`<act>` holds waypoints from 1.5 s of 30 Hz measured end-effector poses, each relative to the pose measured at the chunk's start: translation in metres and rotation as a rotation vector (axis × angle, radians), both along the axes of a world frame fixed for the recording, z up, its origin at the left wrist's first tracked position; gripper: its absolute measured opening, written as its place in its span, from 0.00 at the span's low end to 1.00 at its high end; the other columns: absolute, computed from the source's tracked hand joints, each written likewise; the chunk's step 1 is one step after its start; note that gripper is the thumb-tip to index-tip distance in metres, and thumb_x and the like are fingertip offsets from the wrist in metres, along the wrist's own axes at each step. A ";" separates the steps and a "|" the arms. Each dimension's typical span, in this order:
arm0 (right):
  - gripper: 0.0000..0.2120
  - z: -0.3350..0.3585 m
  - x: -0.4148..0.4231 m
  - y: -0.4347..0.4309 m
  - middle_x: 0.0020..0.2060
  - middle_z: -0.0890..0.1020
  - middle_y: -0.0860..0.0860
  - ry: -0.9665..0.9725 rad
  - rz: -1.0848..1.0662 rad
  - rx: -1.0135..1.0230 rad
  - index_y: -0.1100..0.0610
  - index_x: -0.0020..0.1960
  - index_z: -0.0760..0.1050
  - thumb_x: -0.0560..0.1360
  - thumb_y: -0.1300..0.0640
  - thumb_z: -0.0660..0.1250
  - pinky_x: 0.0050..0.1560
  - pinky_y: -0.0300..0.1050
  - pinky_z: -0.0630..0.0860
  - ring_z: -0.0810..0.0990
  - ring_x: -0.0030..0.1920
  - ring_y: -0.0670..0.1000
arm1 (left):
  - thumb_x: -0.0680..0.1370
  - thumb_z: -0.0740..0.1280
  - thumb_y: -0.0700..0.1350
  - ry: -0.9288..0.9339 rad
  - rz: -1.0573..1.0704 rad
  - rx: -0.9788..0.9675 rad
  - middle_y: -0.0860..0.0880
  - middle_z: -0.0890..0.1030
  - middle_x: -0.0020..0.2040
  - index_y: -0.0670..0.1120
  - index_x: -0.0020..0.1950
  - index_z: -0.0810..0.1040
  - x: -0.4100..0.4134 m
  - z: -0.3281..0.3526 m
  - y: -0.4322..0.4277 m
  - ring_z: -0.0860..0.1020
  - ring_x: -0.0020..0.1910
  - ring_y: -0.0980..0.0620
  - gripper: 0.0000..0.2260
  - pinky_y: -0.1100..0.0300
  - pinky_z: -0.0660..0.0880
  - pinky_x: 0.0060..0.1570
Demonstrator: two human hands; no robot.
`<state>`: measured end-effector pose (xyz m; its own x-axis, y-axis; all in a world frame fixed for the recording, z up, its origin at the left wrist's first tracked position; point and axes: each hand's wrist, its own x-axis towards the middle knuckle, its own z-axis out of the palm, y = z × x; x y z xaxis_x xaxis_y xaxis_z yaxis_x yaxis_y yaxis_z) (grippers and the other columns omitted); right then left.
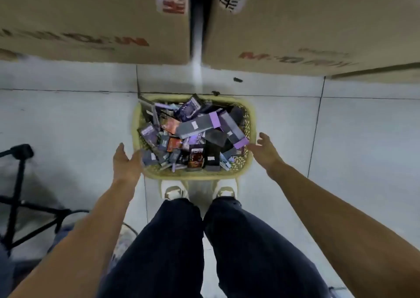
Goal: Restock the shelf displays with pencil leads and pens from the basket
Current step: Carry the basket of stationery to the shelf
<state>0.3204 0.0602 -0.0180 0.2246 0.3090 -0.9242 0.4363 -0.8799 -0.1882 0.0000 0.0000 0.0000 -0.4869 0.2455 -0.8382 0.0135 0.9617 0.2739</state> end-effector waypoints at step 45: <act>0.19 0.618 0.357 -0.134 0.32 0.64 0.51 -0.463 -0.935 0.723 0.65 0.39 0.62 0.80 0.52 0.64 0.33 0.43 0.62 0.63 0.33 0.48 | 0.82 0.61 0.51 -0.212 -1.132 0.665 0.35 0.75 0.45 0.39 0.50 0.74 0.436 0.610 0.161 0.74 0.42 0.43 0.14 0.46 0.70 0.44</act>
